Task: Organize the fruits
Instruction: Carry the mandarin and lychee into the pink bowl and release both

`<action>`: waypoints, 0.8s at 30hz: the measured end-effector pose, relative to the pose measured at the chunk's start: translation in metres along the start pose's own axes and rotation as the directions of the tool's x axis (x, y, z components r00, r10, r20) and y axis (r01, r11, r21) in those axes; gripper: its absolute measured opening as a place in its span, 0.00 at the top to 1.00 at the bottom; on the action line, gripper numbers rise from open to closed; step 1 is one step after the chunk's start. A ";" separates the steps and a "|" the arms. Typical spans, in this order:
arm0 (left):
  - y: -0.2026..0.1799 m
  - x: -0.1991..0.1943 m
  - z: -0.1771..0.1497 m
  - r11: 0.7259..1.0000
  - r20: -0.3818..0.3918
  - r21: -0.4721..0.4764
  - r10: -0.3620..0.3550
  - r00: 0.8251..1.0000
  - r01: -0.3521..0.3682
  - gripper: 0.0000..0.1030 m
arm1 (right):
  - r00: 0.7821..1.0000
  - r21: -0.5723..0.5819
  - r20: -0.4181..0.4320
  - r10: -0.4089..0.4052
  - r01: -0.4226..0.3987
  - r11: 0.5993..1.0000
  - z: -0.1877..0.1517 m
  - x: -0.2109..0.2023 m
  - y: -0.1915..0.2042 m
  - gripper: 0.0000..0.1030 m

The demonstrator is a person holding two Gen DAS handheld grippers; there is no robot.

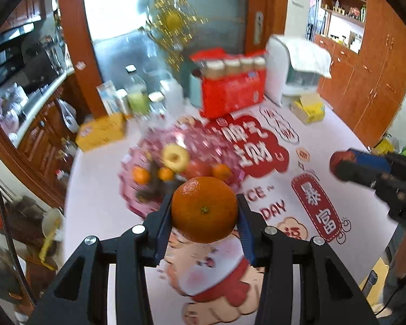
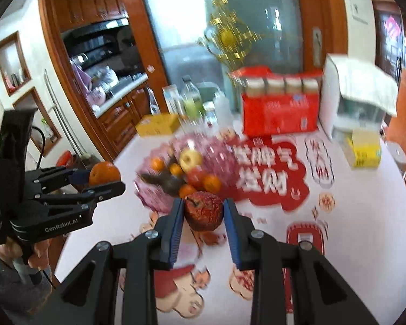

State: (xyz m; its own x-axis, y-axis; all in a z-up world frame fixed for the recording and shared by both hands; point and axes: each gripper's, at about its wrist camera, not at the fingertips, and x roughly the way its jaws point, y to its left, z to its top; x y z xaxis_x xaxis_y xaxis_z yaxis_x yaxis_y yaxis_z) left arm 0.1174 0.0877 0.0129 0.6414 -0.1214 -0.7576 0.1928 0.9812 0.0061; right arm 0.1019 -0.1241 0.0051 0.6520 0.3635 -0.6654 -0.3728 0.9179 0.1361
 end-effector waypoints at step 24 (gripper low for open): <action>0.094 0.052 0.069 1.000 0.029 -0.014 0.010 1.000 -0.009 0.59 | 0.997 0.039 0.020 -0.073 0.073 0.997 0.114 0.089 0.059 0.71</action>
State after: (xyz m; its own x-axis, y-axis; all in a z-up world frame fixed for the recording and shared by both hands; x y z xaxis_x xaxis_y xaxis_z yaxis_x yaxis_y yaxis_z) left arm 0.2205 0.1630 0.0192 0.6648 -0.1161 -0.7379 0.1767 0.9843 0.0043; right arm 0.2138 -0.0195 0.0376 0.6910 0.2983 -0.6585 -0.2982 0.9474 0.1162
